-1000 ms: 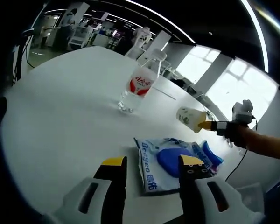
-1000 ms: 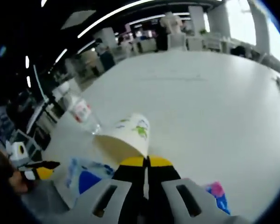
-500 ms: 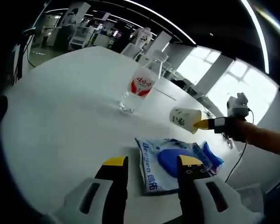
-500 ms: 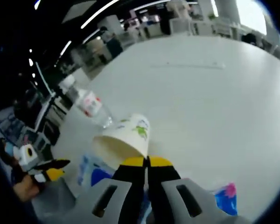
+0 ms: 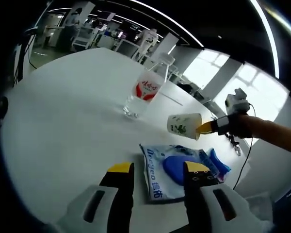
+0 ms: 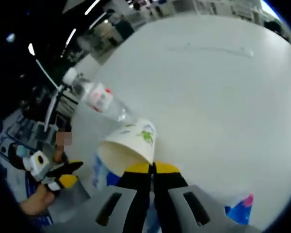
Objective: Arrange the tabletop items into an orderly group along one side of the table until the central work area is clear of visible clutter.
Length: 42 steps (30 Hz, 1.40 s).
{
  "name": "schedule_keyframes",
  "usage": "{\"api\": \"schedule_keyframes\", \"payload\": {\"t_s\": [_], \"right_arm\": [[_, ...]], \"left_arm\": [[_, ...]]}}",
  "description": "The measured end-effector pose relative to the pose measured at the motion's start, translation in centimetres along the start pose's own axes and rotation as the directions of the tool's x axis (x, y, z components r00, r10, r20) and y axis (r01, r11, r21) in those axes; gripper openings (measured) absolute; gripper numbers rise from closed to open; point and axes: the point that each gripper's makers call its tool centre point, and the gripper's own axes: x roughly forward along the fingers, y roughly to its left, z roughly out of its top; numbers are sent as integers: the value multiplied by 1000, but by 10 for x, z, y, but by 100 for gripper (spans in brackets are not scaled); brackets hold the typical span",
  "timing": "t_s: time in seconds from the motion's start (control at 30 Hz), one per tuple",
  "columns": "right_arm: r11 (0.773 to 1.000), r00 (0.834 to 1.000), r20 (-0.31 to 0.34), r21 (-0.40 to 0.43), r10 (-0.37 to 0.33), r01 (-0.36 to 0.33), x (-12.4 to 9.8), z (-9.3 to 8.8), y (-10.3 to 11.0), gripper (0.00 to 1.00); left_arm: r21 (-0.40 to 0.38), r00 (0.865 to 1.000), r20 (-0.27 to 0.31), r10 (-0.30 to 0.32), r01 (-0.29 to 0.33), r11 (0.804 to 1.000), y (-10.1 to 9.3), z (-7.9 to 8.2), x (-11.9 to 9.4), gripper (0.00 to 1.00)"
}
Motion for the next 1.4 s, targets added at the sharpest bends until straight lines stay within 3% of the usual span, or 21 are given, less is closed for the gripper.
{"api": "schedule_keyframes", "payload": {"t_s": [0.23, 0.43, 0.57, 0.83, 1.0, 1.13, 1.4], "right_arm": [[1000, 1000, -17, -10, 0, 0, 3, 5, 5, 0], [1000, 996, -85, 3, 19, -19, 6, 1, 7, 0], [1000, 994, -105, 8, 0, 0, 9, 9, 0, 0], [999, 988, -148, 48, 32, -25, 19, 20, 9, 0], [999, 980, -199, 36, 7, 0, 23, 20, 6, 0], [993, 972, -231, 121, 27, 1, 27, 23, 7, 0], [983, 946, -320, 185, 60, 1, 26, 26, 14, 0]], "left_arm": [[-16, 1000, 20, 3, -3, 1000, 2, 4, -2, 39], [-22, 1000, 27, -4, 5, 1000, 1, 5, -2, 39], [-23, 1000, 28, -10, 10, 1000, 0, 4, -1, 39], [-40, 999, 44, -11, 13, 999, 1, 7, -2, 40], [-52, 998, 57, -5, 8, 999, 3, 10, -3, 40], [-53, 998, 65, -10, 13, 998, 2, 12, -3, 40], [-79, 996, 85, 0, 6, 997, 8, 14, -5, 40]]}}
